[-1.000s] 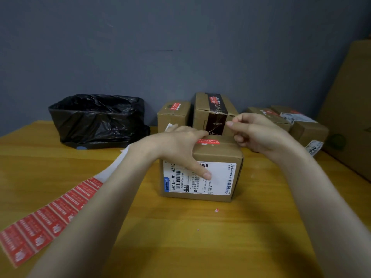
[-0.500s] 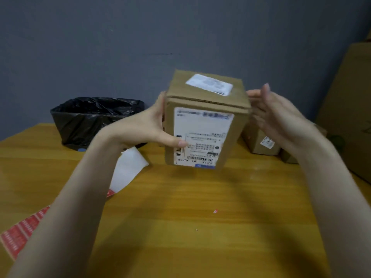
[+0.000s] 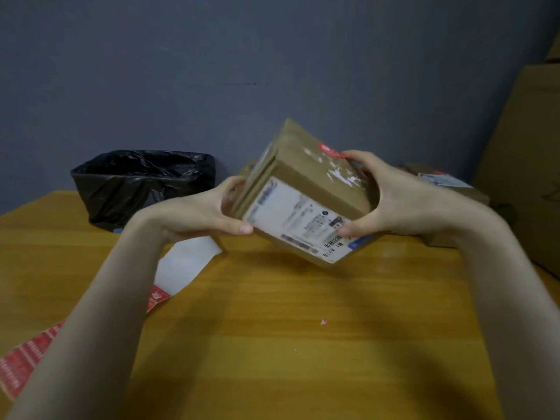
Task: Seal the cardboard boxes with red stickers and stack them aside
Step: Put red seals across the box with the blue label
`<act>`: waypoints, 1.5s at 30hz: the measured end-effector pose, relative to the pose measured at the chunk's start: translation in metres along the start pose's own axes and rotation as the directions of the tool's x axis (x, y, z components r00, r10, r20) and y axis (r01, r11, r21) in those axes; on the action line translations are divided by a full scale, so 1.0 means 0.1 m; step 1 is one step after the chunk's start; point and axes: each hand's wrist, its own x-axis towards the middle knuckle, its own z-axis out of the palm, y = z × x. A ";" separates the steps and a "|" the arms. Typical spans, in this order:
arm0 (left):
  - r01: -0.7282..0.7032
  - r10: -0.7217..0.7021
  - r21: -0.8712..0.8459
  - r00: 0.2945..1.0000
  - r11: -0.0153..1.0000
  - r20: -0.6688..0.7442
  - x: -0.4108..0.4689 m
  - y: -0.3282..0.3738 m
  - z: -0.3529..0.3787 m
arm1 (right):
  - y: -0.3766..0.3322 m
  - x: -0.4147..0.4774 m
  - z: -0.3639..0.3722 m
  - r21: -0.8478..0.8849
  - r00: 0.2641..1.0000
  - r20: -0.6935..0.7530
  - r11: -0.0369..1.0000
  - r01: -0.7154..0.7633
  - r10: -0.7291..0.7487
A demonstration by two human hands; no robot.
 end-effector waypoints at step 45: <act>0.277 -0.395 0.764 0.918 0.582 -0.031 0.19 0.33 0.42 | 0.05 0.16 0.32 -0.093 0.976 0.216 0.994 0.050 -0.029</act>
